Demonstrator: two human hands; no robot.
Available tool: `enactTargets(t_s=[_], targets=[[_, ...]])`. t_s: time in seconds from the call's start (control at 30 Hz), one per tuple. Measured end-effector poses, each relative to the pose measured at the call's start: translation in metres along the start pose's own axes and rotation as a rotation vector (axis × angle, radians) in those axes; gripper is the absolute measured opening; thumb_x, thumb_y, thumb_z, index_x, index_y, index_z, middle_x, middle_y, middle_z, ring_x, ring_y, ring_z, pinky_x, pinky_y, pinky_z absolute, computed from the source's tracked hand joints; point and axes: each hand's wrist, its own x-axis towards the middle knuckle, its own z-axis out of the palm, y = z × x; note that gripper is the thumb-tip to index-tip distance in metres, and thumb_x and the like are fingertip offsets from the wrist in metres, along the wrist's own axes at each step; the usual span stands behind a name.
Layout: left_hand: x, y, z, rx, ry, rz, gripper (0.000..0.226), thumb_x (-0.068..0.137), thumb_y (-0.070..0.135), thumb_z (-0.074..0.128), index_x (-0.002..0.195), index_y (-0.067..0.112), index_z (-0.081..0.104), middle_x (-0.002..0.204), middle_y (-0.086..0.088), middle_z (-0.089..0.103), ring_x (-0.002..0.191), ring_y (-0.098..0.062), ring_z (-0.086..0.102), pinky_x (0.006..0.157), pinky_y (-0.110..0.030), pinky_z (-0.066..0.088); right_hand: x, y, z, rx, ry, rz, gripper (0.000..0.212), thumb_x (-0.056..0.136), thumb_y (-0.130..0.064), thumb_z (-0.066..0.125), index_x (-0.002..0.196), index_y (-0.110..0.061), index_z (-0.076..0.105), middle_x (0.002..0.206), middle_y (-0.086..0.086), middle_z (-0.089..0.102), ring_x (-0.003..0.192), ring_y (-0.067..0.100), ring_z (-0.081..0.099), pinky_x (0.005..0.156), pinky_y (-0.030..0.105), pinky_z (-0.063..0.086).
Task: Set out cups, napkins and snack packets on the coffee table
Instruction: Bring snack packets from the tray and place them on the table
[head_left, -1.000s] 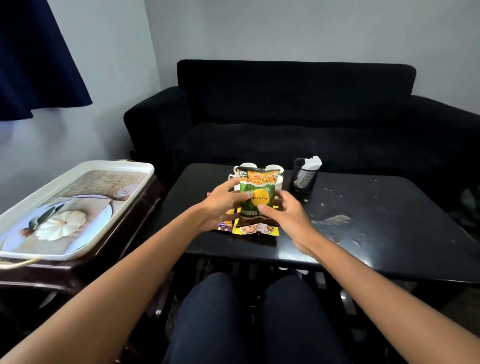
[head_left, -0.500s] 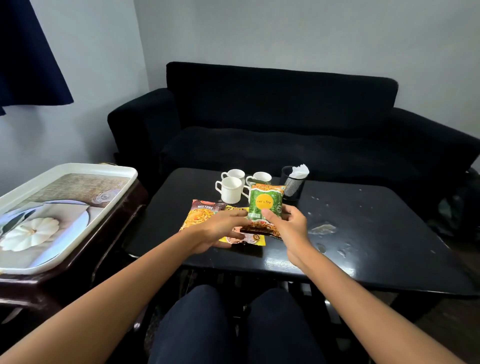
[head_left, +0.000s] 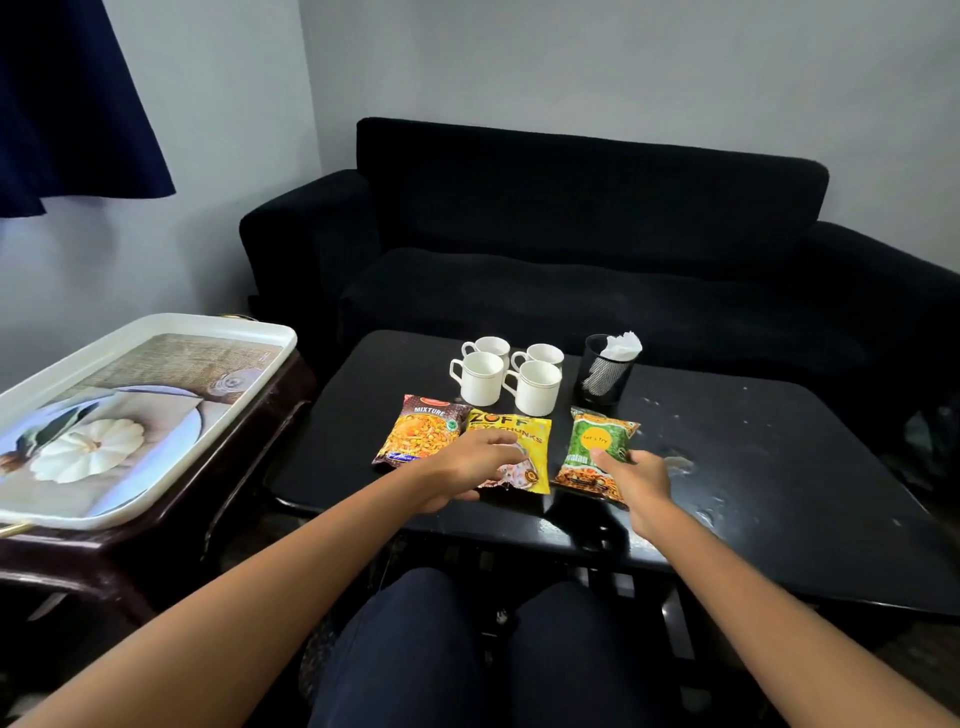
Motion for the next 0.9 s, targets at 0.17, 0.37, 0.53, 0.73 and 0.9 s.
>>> enactTargets(t_s=[0.17,0.37,0.53,0.73,0.9], targets=[[0.004,-0.003,-0.001,0.015,0.023,0.0,0.043,0.098,0.029,0.046,0.14,0.022,0.04,0.145,-0.001,0.042,0.127,-0.02,0.044,0.094,-0.037,0.037,0.006,0.008,0.007,-0.105,0.024,0.01,0.046,0.083,-0.023,0.068,0.121,-0.003,0.053,0.115,0.013,0.061,0.094,0.024,0.053,0.076,0.032,0.04],[0.008,-0.004,-0.004,0.008,0.042,-0.003,0.048,0.098,0.028,0.046,0.144,0.02,0.036,0.15,-0.003,0.037,0.134,-0.022,0.039,0.097,-0.038,0.036,0.009,0.013,0.018,-0.204,0.095,0.032,0.048,0.087,-0.022,0.062,0.129,-0.005,0.044,0.127,0.016,0.055,0.111,0.032,0.053,0.089,0.037,0.045],[0.009,-0.006,-0.008,0.019,0.046,0.009,0.048,0.099,0.026,0.046,0.145,0.017,0.035,0.15,-0.005,0.037,0.134,-0.022,0.039,0.092,-0.032,0.034,0.013,0.014,0.028,-0.251,0.112,0.003,0.041,0.088,-0.018,0.058,0.125,-0.003,0.046,0.126,0.016,0.055,0.109,0.032,0.053,0.082,0.035,0.04],[0.012,-0.011,-0.009,0.049,0.061,0.024,0.049,0.099,0.023,0.047,0.145,0.013,0.035,0.147,-0.007,0.04,0.13,-0.02,0.042,0.087,-0.028,0.033,0.014,0.017,0.03,-0.326,0.127,-0.015,0.04,0.088,-0.023,0.057,0.121,-0.003,0.047,0.12,0.017,0.056,0.107,0.034,0.053,0.078,0.035,0.04],[0.014,-0.018,-0.006,0.071,0.065,0.037,0.05,0.097,0.022,0.05,0.144,0.01,0.036,0.147,-0.009,0.04,0.131,-0.02,0.041,0.092,-0.027,0.034,0.012,0.016,0.027,-0.357,0.128,-0.014,0.04,0.085,-0.024,0.058,0.119,-0.006,0.046,0.121,0.015,0.053,0.114,0.035,0.047,0.094,0.046,0.042]])
